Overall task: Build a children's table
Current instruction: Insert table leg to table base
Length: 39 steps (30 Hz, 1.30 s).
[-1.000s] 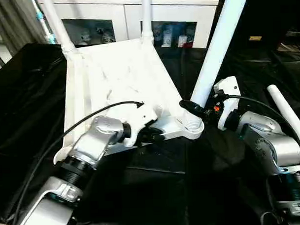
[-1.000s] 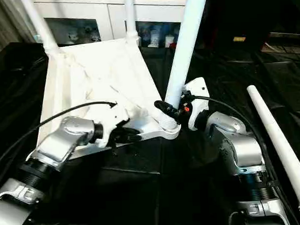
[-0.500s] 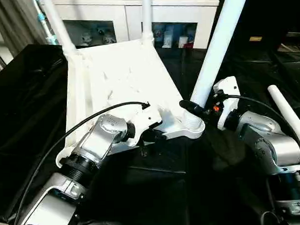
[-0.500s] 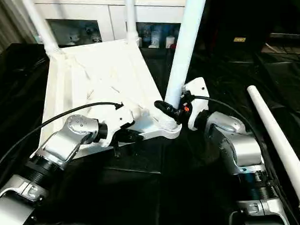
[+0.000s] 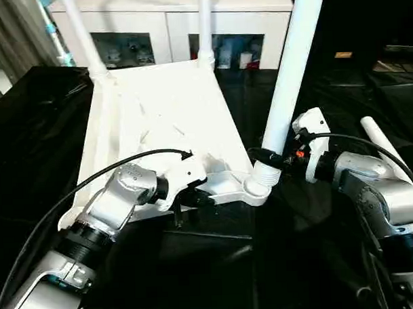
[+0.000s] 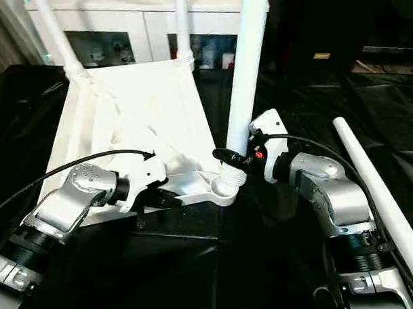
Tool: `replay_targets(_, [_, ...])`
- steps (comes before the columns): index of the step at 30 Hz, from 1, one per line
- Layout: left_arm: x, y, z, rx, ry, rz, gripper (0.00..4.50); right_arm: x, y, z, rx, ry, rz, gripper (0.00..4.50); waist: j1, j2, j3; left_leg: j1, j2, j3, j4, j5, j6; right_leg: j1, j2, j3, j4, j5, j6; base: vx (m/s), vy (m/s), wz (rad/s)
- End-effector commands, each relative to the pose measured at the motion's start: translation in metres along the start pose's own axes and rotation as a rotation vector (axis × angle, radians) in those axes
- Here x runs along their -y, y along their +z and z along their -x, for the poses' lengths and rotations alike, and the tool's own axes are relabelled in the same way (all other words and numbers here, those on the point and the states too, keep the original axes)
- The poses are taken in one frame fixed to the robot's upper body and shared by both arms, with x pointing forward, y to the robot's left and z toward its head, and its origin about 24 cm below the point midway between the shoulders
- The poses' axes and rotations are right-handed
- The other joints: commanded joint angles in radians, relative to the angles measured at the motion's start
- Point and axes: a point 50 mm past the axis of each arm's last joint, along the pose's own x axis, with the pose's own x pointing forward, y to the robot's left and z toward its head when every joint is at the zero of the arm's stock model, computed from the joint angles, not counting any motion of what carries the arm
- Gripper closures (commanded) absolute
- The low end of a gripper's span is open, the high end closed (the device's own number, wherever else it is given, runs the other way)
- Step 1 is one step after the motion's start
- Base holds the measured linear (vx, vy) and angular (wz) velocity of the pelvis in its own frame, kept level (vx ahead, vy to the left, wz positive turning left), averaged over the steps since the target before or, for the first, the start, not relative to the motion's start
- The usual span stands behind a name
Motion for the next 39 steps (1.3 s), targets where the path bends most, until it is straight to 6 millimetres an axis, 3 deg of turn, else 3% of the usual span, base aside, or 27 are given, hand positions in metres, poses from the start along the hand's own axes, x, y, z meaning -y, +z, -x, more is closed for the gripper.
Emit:
replay_targets(1, [0.007, -0.020, -0.007, -0.076, -0.022, 0.072, 4.50, -0.007, -0.002, -0.003, -0.034, 0.052, -0.017, 2.66, -0.002, -0.006, -0.050, 0.027, 0.070, -0.045, -0.088, -0.311, 0.006, 0.031, -0.085, 0.043, -0.092, -0.378, -0.198, 0.000, 0.000, 0.00])
replay_targets(11, [0.006, -0.015, -0.008, -0.068, -0.016, 0.052, 4.50, -0.007, -0.003, -0.011, -0.054, 0.090, -0.027, 2.66, -0.003, -0.003, -0.051, 0.029, 0.074, -0.043, -0.094, -0.292, 0.010, 0.030, -0.085, 0.043, -0.092, -0.314, -0.219, 0.000, 0.000, 0.00])
replay_targets(21, [0.005, -0.015, -0.006, -0.073, -0.009, 0.049, 4.50, -0.004, -0.013, -0.010, -0.112, 0.115, -0.068, 2.66, -0.003, -0.008, -0.045, 0.030, 0.076, -0.045, -0.099, -0.324, 0.003, 0.027, -0.089, 0.045, -0.101, -0.397, -0.194, 0.000, 0.000, 0.00])
replay_targets(39, [0.005, -0.014, -0.008, -0.073, -0.001, 0.033, 4.50, -0.008, -0.004, -0.009, -0.135, 0.170, 0.022, 2.66, -0.001, -0.015, -0.053, 0.027, 0.078, -0.042, -0.098, -0.288, 0.013, 0.030, -0.091, 0.046, -0.098, -0.362, -0.209, 0.000, 0.000, 0.00])
